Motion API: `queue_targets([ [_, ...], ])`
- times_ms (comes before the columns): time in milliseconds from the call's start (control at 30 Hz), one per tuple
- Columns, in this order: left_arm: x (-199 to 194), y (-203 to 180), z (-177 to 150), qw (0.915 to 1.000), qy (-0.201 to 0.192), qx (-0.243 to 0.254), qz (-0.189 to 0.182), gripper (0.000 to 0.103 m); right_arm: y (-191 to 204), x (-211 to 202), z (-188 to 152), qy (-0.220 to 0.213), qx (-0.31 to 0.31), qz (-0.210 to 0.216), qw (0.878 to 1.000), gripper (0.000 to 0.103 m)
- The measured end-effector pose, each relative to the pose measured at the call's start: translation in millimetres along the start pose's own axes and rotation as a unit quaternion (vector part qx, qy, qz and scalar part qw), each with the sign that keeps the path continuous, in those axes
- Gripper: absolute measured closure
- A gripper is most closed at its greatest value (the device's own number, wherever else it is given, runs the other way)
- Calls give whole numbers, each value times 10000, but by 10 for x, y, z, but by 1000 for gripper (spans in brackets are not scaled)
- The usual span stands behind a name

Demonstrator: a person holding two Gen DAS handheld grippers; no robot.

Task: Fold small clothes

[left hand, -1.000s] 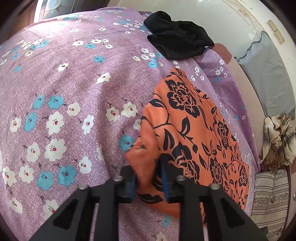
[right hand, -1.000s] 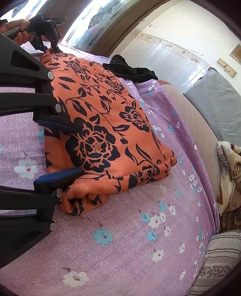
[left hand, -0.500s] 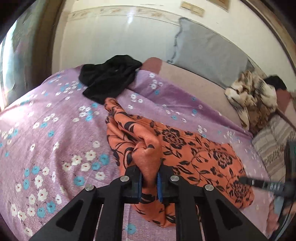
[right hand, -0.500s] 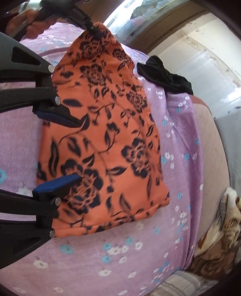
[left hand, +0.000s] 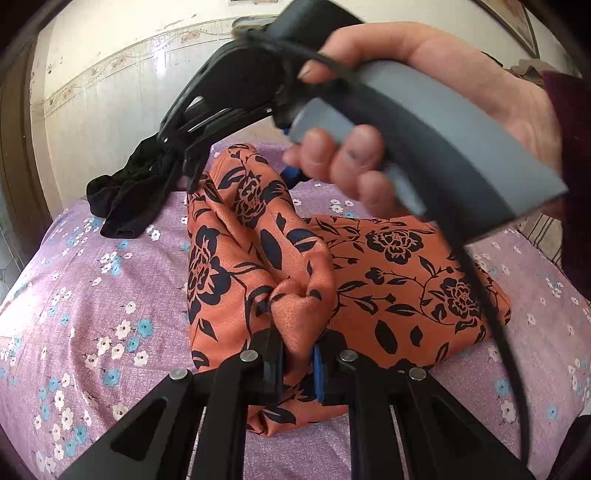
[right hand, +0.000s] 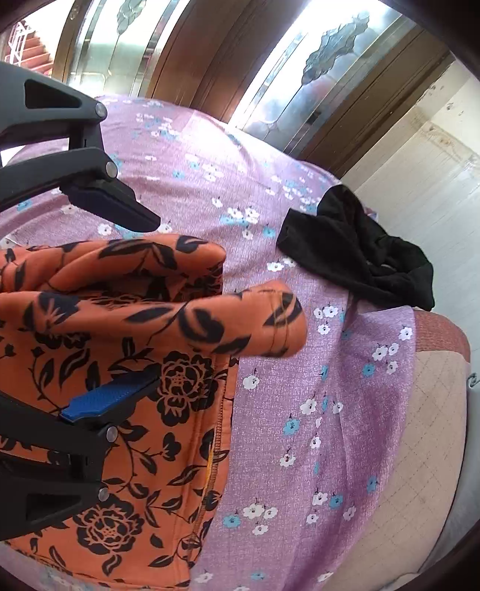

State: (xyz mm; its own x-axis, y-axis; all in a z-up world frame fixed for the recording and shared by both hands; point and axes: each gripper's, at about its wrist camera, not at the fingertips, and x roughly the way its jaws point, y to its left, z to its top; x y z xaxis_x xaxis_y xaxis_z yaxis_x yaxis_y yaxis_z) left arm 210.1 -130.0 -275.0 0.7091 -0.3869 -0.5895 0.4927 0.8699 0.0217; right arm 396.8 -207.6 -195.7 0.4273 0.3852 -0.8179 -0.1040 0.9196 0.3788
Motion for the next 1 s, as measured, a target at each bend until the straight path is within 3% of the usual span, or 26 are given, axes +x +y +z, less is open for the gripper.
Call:
queue_targets([
  [133, 1, -35, -6, 10000, -7, 67, -59, 91, 106, 204, 116, 131, -137, -318, 9993, 23],
  [167, -3, -33, -3, 9999, -12, 65, -82, 91, 138, 227, 131, 135, -276, -387, 9988, 37],
  [200, -8, -22, 0, 9999, -9, 42, -151, 91, 160, 250, 149, 165, -471, -455, 9977, 72],
  [233, -11, -24, 9, 9997, -9, -2, -253, 91, 163, 247, 137, 246, -678, -515, 9961, 85],
  [333, -74, -83, 65, 9978, -151, -16, -639, 91, 36, 122, 96, 100, -858, -720, 9937, 87],
  [433, -146, -241, 192, 9928, -334, 21, -1152, 91, -293, -164, 33, -239, -657, -796, 9944, 88],
  [567, -34, -506, 378, 9749, -345, -422, -2160, 90, -905, -527, -63, -520, -284, -974, 9935, 88],
  [667, 96, -770, 531, 9633, -91, -436, -2647, 89, -1364, -727, -122, -756, 66, -1226, 9896, 88],
  [733, 28, -808, 609, 9539, -195, -451, -2961, 80, -1674, -803, -178, -867, 290, -1374, 9863, 88],
  [767, -3, -784, 638, 9561, -237, -449, -2886, 56, -1827, -818, -208, -907, 409, -1452, 9844, 88],
  [800, -22, -729, 665, 9620, -247, -450, -2680, 24, -1969, -816, -237, -936, 524, -1550, 9821, 88],
  [833, -39, -630, 678, 9673, -310, -504, -2467, 17, -2092, -804, -262, -962, 606, -1658, 9796, 88],
  [900, -48, -363, 703, 9723, -375, -738, -2188, 17, -2317, -764, -312, -1062, 680, -1766, 9762, 88],
  [1000, 106, -17, 706, 9781, -34, -1164, -1727, 17, -2600, -615, -420, -1039, 931, -1626, 9768, 86],
])
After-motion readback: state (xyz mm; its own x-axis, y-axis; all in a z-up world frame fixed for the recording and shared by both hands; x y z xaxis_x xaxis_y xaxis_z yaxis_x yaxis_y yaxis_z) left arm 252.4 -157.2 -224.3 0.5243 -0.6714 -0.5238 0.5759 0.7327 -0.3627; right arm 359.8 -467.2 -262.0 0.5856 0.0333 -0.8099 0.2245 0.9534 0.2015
